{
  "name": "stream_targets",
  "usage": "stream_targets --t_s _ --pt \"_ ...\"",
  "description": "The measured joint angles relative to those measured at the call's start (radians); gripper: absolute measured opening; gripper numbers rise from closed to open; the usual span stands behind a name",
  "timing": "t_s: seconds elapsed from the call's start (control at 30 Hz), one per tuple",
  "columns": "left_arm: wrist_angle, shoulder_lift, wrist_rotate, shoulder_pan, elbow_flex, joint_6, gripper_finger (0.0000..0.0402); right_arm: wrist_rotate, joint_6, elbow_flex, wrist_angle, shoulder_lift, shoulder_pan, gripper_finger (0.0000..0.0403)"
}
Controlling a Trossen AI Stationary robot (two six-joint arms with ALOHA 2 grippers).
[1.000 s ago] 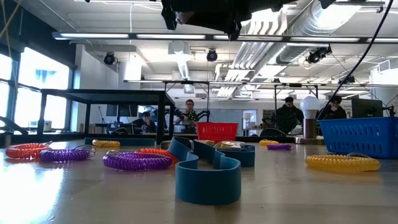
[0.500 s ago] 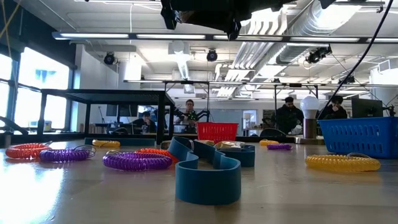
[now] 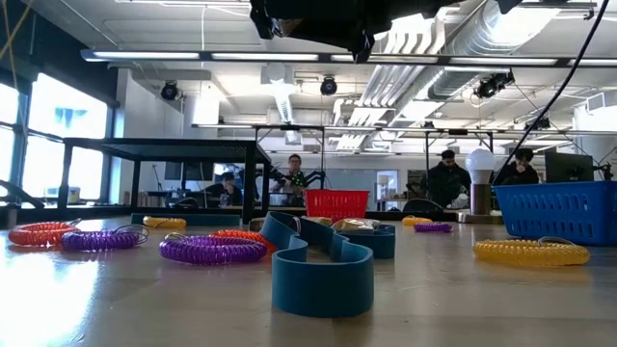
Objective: Pick & Place Office Desk Supplies
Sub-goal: Put the crayon box into the black bin
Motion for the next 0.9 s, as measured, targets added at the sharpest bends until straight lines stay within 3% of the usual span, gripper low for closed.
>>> stream_targets --t_s 0.27,0.67,0.9 --pt "0.026 0.001 -0.060 -0.037 0.000 0.072 0.0168 0.000 -0.002 0.002 0.000 0.000 0.000 0.0111" --pt "0.147 0.003 -0.058 -0.101 -0.002 0.063 0.0170 0.009 -0.021 0.003 -0.037 -0.006 0.052 0.0109" --pt "0.117 -0.002 -0.062 -0.145 0.000 0.058 0.0170 0.014 -0.005 0.000 -0.204 -0.033 0.112 0.0109"
